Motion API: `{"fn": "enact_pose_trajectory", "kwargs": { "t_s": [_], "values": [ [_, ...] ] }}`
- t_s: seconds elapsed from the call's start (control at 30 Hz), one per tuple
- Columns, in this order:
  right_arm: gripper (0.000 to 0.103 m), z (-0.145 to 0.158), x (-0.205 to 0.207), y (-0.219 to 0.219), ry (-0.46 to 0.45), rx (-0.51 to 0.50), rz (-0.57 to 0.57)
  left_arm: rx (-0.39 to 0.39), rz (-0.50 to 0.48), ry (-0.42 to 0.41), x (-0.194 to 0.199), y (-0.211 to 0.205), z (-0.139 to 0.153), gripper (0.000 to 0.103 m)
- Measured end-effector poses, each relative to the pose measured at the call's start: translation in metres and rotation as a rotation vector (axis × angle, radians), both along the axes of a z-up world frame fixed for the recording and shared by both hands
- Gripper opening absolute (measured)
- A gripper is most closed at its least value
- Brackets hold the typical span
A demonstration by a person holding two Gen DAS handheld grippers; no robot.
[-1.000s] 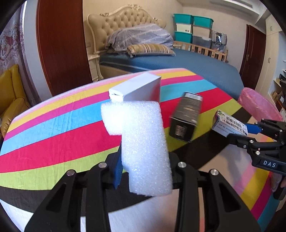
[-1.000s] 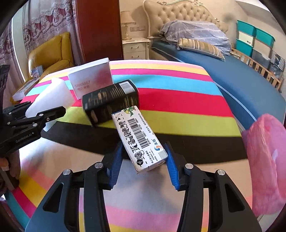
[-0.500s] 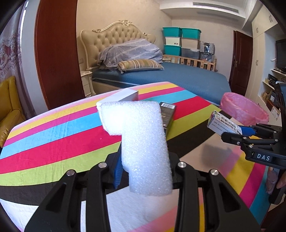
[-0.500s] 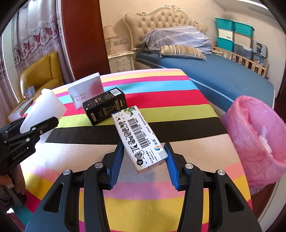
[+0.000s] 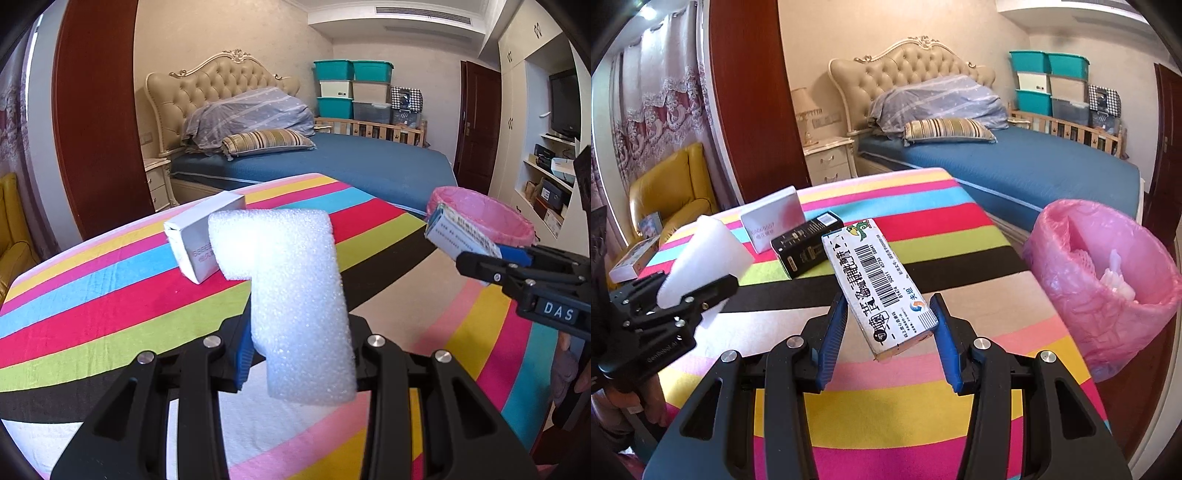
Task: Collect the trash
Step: 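Lift and carry the foam block and card box with both tools over the wastebasket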
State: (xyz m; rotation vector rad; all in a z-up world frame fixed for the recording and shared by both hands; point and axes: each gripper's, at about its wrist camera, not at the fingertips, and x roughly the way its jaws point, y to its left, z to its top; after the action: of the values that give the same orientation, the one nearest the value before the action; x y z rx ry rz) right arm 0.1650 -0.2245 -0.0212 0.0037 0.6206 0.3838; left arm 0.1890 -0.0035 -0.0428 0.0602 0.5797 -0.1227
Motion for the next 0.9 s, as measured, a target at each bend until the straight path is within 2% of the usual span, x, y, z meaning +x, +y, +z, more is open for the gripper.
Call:
{"fn": "enact_pose_trajectory", "kwargs": {
  "t_s": [0.33,0.9],
  "values": [
    [0.045,0.004,-0.001,-0.007,-0.029,-0.003,-0.021,0.009,-0.023,-0.001,0.004,-0.008,0.001,0.036],
    [0.045,0.001,0.005,-0.040,-0.029,0.045,-0.091,0.059,-0.112,0.004,0.022,-0.048,0.001,0.036]
  ]
}}
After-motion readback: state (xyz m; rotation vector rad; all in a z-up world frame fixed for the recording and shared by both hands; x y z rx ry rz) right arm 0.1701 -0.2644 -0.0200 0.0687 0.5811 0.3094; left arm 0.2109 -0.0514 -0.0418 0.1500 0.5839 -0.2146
